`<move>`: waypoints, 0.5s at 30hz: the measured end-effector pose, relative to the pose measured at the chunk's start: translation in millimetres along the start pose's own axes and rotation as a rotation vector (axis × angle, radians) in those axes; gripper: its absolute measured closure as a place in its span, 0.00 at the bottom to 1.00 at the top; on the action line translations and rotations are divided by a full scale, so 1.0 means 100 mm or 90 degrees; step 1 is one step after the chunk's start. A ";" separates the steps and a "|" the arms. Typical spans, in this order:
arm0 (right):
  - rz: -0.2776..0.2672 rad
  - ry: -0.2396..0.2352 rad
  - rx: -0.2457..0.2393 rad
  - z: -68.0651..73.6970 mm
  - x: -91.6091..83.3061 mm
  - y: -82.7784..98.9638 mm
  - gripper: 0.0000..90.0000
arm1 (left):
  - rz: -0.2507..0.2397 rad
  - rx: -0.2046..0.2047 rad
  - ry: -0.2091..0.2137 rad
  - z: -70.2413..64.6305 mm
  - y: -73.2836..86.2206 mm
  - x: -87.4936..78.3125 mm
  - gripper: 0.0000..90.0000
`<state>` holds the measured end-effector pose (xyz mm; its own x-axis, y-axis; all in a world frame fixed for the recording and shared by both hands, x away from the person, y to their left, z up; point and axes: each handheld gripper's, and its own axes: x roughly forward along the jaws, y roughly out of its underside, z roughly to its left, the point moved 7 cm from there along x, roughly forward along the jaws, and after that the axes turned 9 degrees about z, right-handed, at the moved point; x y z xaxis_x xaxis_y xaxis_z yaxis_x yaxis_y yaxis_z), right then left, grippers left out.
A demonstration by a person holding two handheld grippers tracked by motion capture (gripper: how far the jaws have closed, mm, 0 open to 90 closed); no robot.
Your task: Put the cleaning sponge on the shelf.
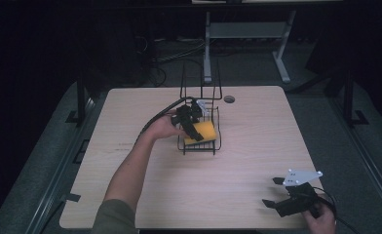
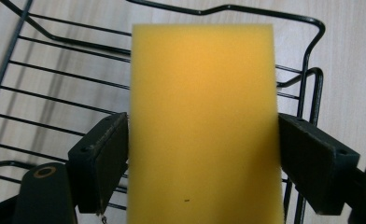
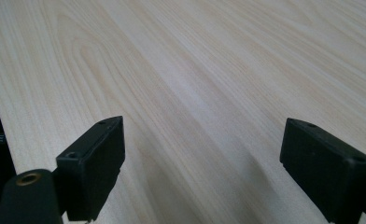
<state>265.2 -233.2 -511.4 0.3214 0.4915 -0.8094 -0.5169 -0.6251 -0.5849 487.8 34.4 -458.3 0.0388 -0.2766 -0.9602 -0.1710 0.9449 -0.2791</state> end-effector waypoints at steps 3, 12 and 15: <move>0.004 -0.001 0.000 0.00 0.01 0.00 0.15 | -0.011 0.003 -0.008 0.00 0.00 -0.06 0.21; 0.004 -0.002 0.000 0.00 0.02 0.00 0.15 | -0.023 0.024 -0.017 -0.07 -0.04 -0.15 0.21; 0.003 -0.003 0.000 0.00 0.02 -0.01 0.15 | -0.030 0.028 -0.027 -0.10 -0.07 -0.17 0.21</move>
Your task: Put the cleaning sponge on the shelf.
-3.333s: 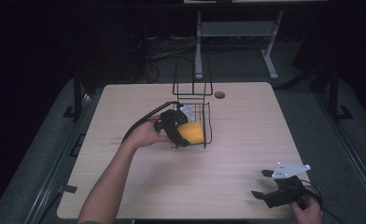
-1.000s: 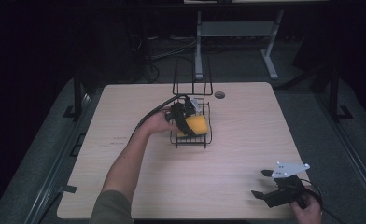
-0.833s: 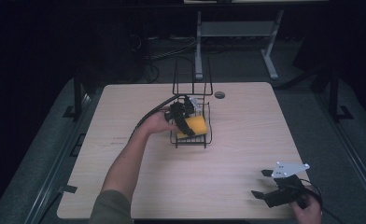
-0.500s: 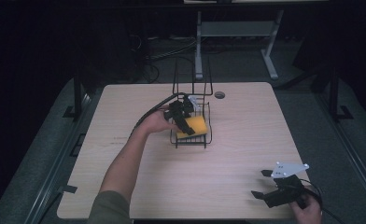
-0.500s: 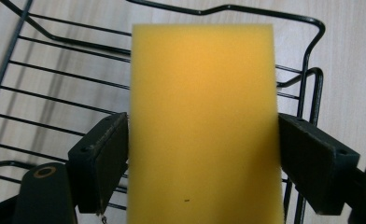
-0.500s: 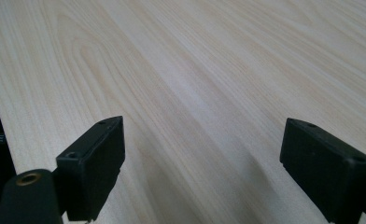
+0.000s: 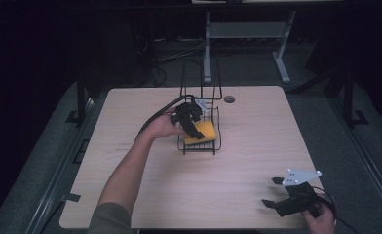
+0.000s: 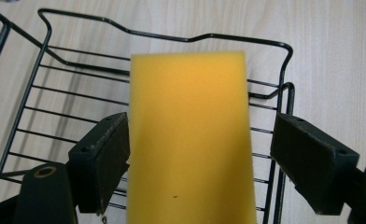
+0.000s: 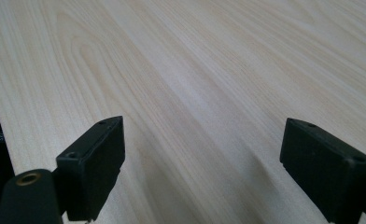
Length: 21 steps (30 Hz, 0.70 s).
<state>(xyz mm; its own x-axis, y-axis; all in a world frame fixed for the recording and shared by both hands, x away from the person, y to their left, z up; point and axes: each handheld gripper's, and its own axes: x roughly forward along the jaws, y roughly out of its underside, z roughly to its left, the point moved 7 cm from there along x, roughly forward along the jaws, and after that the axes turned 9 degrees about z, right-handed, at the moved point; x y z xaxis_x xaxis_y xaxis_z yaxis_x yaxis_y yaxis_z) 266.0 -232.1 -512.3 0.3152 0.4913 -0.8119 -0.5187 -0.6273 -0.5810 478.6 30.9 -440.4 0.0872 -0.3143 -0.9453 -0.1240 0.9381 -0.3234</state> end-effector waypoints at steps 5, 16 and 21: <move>-0.002 -0.003 0.001 0.01 0.00 0.00 0.15 | 0.011 0.006 0.003 -0.05 -0.01 -0.01 0.21; -0.005 -0.002 0.004 0.01 -0.02 0.00 0.15 | 0.018 0.038 0.008 -0.22 -0.06 -0.04 0.22; -0.004 -0.002 -0.001 0.02 -0.01 0.00 0.15 | 0.016 0.052 0.005 -0.32 -0.06 -0.06 0.22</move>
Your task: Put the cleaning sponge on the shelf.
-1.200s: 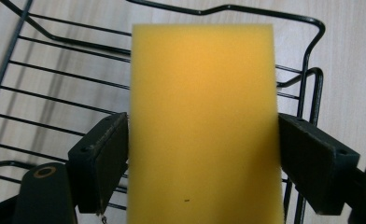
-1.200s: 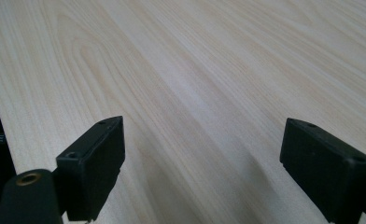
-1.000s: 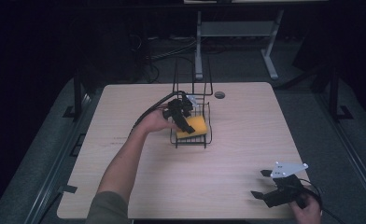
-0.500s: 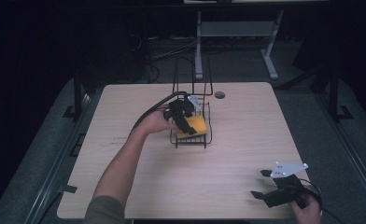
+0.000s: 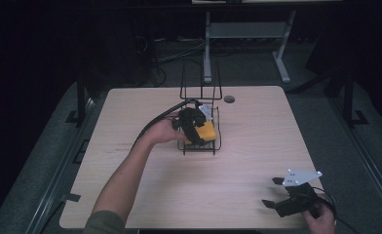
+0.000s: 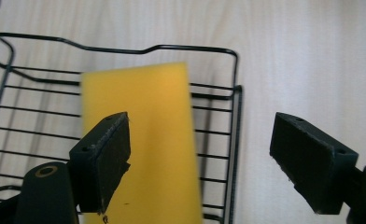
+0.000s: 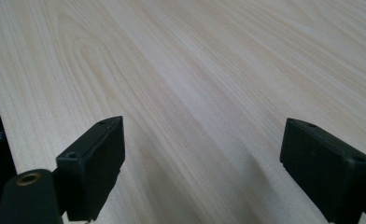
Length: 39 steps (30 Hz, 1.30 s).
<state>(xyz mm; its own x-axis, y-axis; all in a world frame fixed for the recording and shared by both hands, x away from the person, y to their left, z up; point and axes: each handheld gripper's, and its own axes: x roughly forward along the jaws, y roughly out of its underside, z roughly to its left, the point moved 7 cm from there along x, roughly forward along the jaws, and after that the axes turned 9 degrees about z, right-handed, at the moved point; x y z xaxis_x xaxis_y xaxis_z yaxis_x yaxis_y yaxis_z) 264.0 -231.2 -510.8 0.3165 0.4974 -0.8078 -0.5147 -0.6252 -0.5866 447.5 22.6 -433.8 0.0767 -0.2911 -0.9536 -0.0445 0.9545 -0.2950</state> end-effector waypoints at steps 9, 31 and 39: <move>-0.002 0.006 0.000 0.00 -0.01 0.00 0.15 | -0.002 0.007 -0.001 -0.15 0.08 -0.07 0.22; 0.002 0.007 -0.003 -0.01 0.00 0.00 0.15 | -0.011 0.041 -0.015 -0.55 0.13 -0.19 0.22; 0.001 0.008 0.001 -0.01 -0.01 0.01 0.15 | -0.012 0.036 -0.016 -0.63 0.18 -0.18 0.22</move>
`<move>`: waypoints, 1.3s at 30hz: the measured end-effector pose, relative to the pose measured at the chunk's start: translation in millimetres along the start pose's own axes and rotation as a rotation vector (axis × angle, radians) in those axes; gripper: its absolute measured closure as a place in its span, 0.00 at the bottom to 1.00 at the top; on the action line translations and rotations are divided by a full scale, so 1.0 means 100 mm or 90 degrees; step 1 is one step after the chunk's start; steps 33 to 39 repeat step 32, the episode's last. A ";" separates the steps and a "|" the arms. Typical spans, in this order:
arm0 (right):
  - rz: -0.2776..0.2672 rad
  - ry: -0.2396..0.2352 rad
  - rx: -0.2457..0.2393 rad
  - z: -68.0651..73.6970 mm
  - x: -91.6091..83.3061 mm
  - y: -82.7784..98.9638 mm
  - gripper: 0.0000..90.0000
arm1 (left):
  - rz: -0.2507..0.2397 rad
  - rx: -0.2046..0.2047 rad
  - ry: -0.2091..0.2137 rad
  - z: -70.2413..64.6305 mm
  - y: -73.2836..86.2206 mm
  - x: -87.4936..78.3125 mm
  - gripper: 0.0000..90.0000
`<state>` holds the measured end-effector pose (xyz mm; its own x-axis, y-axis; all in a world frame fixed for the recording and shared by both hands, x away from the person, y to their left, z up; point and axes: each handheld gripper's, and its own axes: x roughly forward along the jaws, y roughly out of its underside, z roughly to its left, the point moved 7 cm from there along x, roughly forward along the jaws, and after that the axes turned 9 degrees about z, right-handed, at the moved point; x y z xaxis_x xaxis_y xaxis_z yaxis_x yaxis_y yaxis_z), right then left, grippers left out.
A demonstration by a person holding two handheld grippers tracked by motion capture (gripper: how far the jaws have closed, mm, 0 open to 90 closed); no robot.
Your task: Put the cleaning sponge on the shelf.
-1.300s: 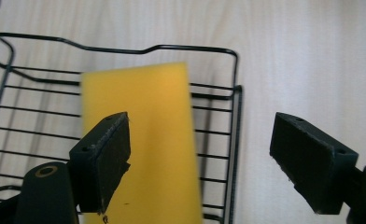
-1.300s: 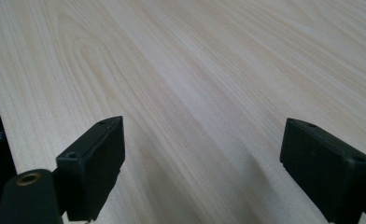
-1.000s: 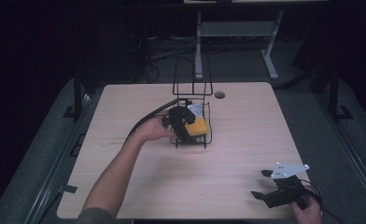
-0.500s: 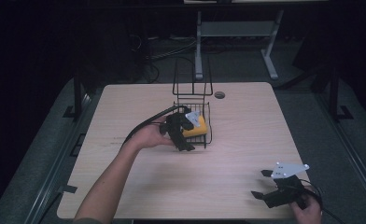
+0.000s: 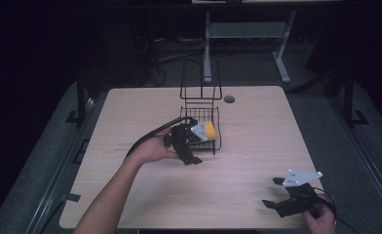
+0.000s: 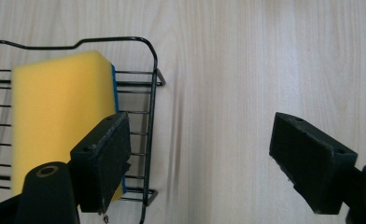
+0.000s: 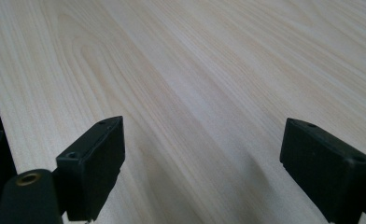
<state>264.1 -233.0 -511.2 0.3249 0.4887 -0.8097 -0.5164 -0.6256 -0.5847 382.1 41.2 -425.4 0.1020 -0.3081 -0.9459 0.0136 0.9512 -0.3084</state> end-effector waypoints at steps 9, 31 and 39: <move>0.000 -0.003 -0.001 0.00 0.00 0.01 0.15 | -0.008 -0.012 0.003 -0.11 0.10 0.00 0.22; 0.005 -0.005 -0.004 0.04 0.02 -0.01 0.15 | -0.031 -0.039 -0.008 -0.57 0.45 -0.05 0.22; 0.004 -0.005 -0.006 0.04 0.02 -0.01 0.15 | -0.029 -0.039 -0.013 -0.59 0.47 -0.06 0.22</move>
